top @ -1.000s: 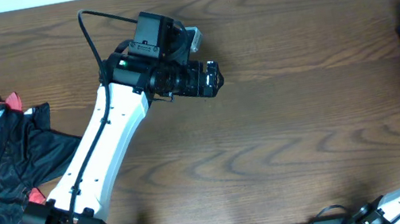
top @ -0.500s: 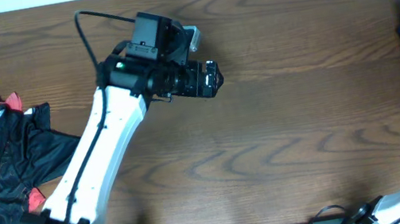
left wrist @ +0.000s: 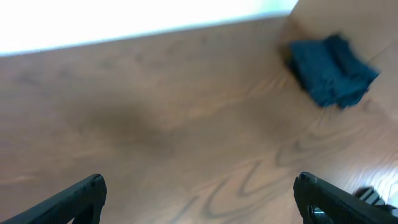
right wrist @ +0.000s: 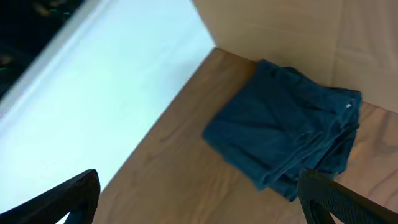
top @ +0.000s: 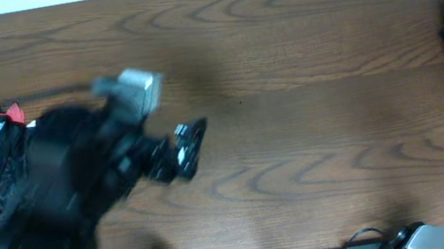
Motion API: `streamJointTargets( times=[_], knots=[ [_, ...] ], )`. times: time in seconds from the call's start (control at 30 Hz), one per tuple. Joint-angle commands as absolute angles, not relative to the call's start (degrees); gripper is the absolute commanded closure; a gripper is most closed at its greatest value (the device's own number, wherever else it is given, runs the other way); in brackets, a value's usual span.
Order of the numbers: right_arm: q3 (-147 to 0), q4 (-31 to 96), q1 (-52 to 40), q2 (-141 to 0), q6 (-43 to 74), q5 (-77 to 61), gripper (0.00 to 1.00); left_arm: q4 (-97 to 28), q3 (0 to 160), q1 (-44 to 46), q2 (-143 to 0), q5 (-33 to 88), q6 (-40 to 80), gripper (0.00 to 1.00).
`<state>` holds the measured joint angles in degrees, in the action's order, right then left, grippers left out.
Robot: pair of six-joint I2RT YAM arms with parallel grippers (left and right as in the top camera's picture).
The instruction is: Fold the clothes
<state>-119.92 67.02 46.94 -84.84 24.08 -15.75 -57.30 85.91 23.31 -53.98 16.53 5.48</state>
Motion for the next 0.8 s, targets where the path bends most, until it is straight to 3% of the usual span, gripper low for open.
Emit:
streamJointTargets(
  times=[0.0, 0.27, 0.77],
  knots=[
    [-120.3, 68.7, 46.4, -82.0, 23.6, -20.8, 0.01, -58.4, 86.2, 23.2, -46.9, 14.2, 4.6, 0.02],
    [-120.3, 75.8, 46.4, -79.2, 27.4, -21.7, 0.01, -63.6, 86.2, 23.2, -34.4, 10.0, 4.8, 0.02],
    [-120.3, 80.6, 46.4, -79.2, 27.4, -21.6, 0.01, -67.0, 86.2, 23.2, -32.8, 9.3, 4.7, 0.02]
  ],
)
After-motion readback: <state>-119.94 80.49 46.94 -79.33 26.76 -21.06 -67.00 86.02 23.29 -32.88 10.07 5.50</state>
